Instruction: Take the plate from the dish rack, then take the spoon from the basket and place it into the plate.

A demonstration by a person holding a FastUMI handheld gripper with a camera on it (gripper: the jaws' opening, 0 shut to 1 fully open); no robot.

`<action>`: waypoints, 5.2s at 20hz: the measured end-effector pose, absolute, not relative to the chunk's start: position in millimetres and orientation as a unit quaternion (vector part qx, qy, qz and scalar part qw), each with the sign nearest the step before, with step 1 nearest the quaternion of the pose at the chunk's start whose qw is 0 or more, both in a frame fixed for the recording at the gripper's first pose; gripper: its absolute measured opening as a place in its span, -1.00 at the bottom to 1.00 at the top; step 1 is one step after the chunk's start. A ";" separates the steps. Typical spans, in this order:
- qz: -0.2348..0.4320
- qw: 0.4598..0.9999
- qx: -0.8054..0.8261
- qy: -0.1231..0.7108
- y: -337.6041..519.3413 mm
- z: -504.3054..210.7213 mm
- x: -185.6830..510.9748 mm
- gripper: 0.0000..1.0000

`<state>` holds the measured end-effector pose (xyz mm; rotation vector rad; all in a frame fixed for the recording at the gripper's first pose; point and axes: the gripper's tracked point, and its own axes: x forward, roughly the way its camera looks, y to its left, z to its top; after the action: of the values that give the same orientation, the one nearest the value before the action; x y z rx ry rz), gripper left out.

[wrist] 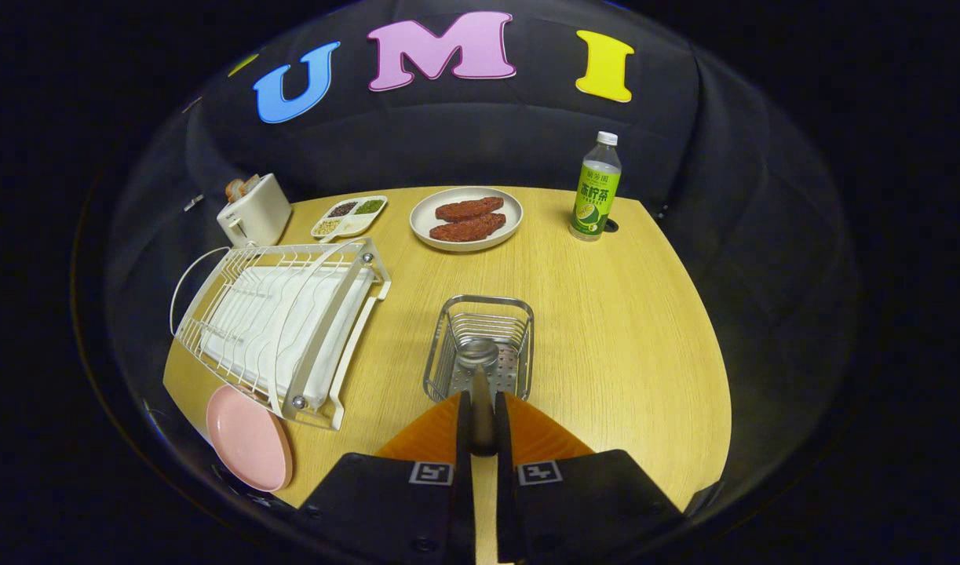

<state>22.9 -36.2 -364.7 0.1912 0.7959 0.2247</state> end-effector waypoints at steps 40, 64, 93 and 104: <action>0.327 0.896 0.127 0.272 197.3 -155.9 -81.5 -0.77; 0.419 0.828 0.037 0.370 242.8 -320.3 -146.4 -0.69; 0.251 0.955 0.024 0.154 150.3 -133.6 -48.9 0.96; 0.186 0.980 0.048 0.041 92.9 -36.3 -37.9 0.96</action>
<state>-37.9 92.9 -36.3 0.0975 0.0820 0.3745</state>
